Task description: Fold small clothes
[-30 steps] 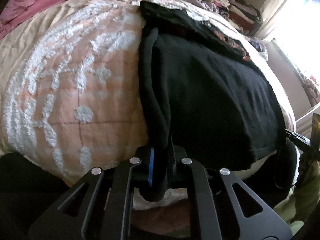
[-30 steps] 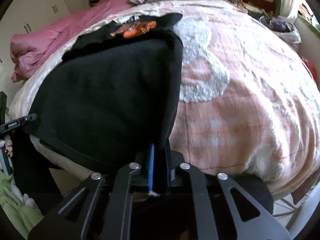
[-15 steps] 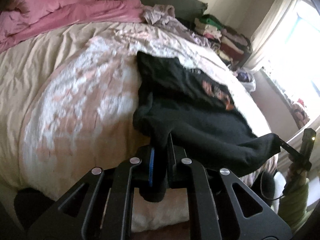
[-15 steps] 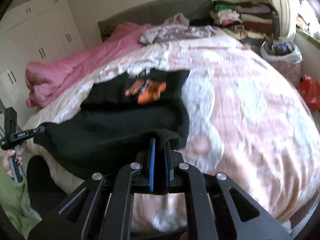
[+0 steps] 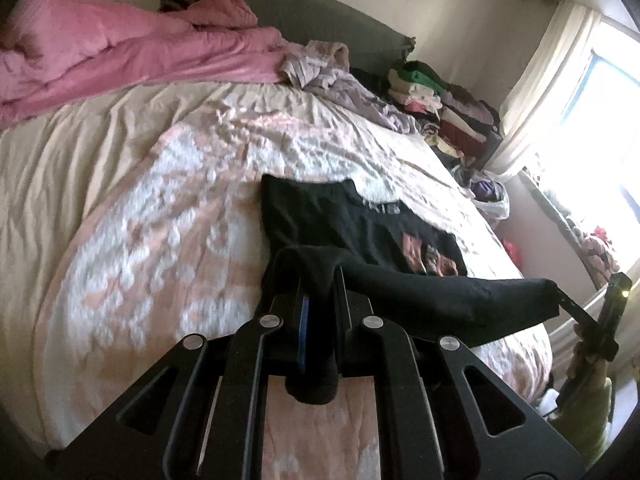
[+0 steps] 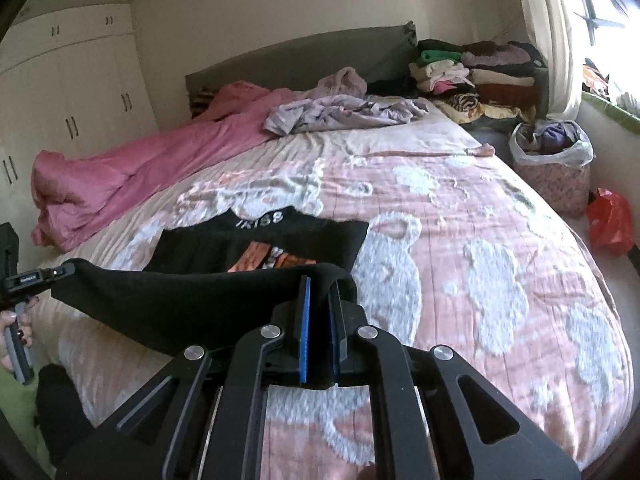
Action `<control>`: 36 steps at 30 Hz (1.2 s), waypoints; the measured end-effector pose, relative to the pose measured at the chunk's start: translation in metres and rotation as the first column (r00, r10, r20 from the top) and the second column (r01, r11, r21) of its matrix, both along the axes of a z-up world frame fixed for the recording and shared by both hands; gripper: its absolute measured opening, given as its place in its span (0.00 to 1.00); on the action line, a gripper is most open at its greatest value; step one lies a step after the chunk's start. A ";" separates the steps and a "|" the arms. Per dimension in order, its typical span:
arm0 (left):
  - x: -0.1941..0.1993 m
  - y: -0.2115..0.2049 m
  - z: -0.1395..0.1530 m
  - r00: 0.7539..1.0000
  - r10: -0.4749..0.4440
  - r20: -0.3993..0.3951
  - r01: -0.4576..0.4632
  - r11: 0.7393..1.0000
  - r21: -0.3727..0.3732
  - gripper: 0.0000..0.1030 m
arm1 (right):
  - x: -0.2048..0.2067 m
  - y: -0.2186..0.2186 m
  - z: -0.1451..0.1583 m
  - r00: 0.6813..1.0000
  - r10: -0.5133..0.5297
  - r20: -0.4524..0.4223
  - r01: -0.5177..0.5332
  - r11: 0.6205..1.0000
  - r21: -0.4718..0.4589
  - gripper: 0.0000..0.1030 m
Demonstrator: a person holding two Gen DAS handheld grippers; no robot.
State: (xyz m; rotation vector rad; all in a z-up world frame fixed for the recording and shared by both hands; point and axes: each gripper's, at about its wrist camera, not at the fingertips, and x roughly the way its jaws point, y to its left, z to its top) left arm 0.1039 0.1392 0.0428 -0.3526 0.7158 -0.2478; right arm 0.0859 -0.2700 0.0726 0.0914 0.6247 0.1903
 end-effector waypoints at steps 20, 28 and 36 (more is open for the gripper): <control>0.073 -0.021 0.007 0.997 0.061 0.045 -0.066 0.990 0.122 0.03 | 0.090 -0.004 0.003 0.997 -0.072 0.004 0.072 0.996 0.051 0.07; 0.092 -0.026 0.001 0.997 0.063 0.040 -0.068 0.985 0.159 0.04 | 0.108 -0.004 -0.009 0.995 -0.098 -0.013 0.099 0.994 0.039 0.07; 0.106 -0.026 -0.014 0.997 0.072 0.013 -0.073 0.980 0.185 0.04 | 0.122 -0.008 -0.024 0.993 -0.110 -0.045 0.112 0.993 0.044 0.07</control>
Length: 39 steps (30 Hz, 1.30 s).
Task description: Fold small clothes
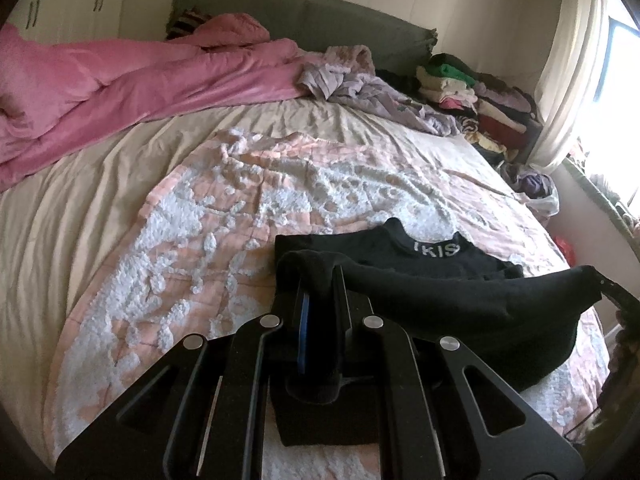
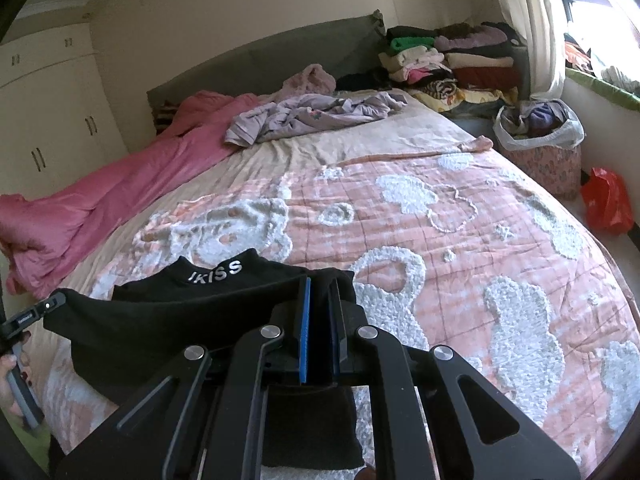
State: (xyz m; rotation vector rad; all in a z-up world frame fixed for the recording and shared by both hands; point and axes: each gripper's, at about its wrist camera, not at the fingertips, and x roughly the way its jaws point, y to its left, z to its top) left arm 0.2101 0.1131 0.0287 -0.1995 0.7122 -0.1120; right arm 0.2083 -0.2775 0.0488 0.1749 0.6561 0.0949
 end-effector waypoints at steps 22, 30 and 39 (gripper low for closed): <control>0.024 0.015 -0.045 0.996 0.074 -0.060 -0.074 0.997 -0.005 0.40 | 0.022 -0.009 -0.052 0.991 -0.110 -0.077 0.105 0.992 -0.067 0.55; -0.020 0.009 -0.019 0.997 0.065 0.042 -0.065 0.998 -0.004 0.42 | -0.014 -0.002 -0.030 0.997 -0.080 -0.004 0.079 0.994 -0.073 0.55; -0.040 -0.061 -0.043 0.990 -0.138 -0.038 0.141 0.984 0.110 0.42 | -0.040 0.069 -0.038 0.977 0.202 -0.071 -0.210 0.967 -0.146 0.35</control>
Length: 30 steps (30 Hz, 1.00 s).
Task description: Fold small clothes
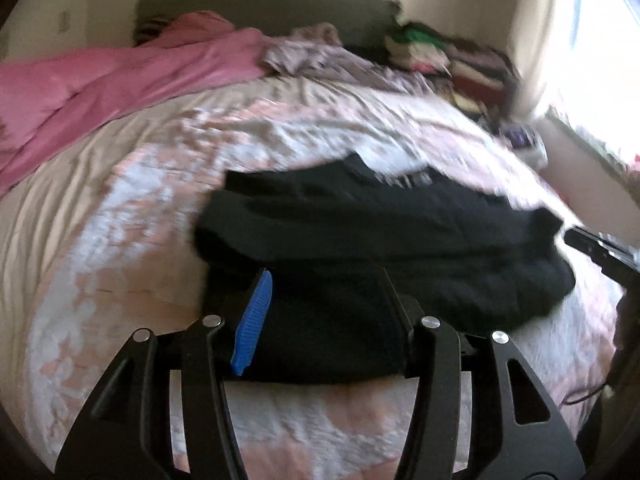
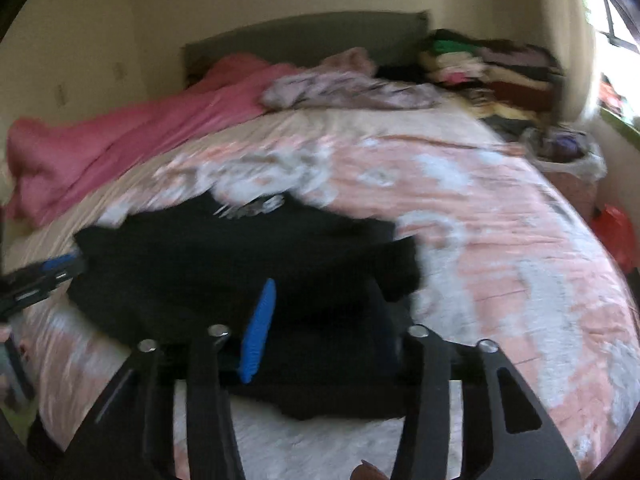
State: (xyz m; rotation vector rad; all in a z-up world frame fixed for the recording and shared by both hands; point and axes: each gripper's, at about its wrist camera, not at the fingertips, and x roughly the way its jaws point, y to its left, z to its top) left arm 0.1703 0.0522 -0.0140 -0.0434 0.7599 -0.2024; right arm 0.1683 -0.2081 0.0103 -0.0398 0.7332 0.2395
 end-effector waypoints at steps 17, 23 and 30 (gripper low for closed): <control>0.052 -0.020 -0.024 0.998 -0.028 -0.048 0.034 0.993 0.112 0.43 | 0.060 0.004 -0.041 0.993 -0.055 -0.107 0.043 0.993 -0.107 0.30; 0.083 -0.009 -0.023 0.997 0.025 -0.068 -0.019 0.996 0.087 0.43 | 0.088 -0.002 -0.036 0.995 -0.064 -0.074 0.055 0.991 -0.118 0.30; 0.120 0.014 -0.018 0.992 0.114 -0.062 -0.112 0.993 0.047 0.43 | 0.109 -0.021 -0.017 0.994 -0.104 0.027 0.106 0.991 -0.084 0.32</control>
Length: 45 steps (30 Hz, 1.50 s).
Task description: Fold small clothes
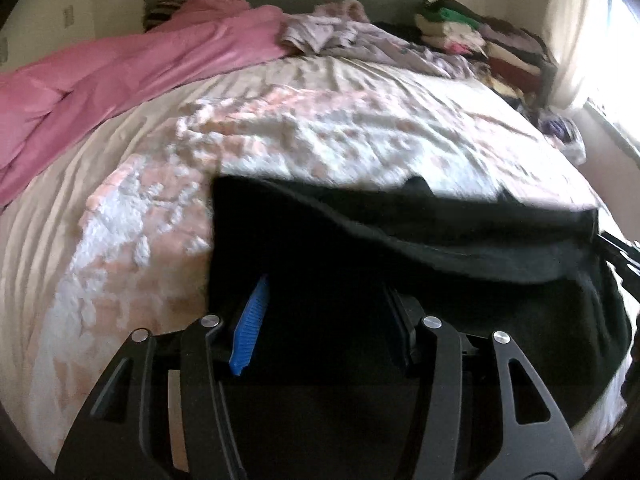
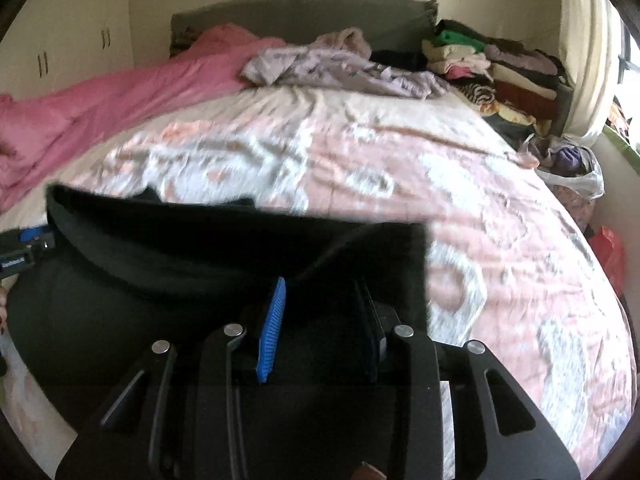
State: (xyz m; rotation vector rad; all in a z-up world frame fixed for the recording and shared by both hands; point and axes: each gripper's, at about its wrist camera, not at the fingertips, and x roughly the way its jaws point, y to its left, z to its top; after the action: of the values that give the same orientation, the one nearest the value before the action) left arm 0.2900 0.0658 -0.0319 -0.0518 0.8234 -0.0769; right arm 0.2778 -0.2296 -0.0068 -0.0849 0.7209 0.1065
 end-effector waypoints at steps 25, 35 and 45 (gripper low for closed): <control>-0.020 0.049 -0.008 0.997 0.075 -0.014 -0.076 0.976 -0.206 0.07 | 0.003 -0.042 -0.019 0.995 -0.034 -0.097 0.045 0.992 0.116 0.06; -0.026 0.059 0.002 0.992 0.110 0.054 -0.101 0.984 -0.149 0.04 | 0.003 -0.040 -0.004 0.998 -0.066 0.021 0.064 0.995 0.079 0.06; -0.031 0.052 -0.013 0.994 0.109 0.015 -0.108 0.993 -0.056 0.18 | 0.014 -0.043 -0.034 0.984 -0.155 -0.087 0.154 0.988 -0.020 0.14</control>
State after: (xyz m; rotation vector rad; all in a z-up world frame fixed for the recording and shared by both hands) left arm 0.2587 0.1175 -0.0447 -0.1478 0.7987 0.0026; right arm 0.2920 -0.2728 -0.0407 -0.0372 0.8145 -0.0431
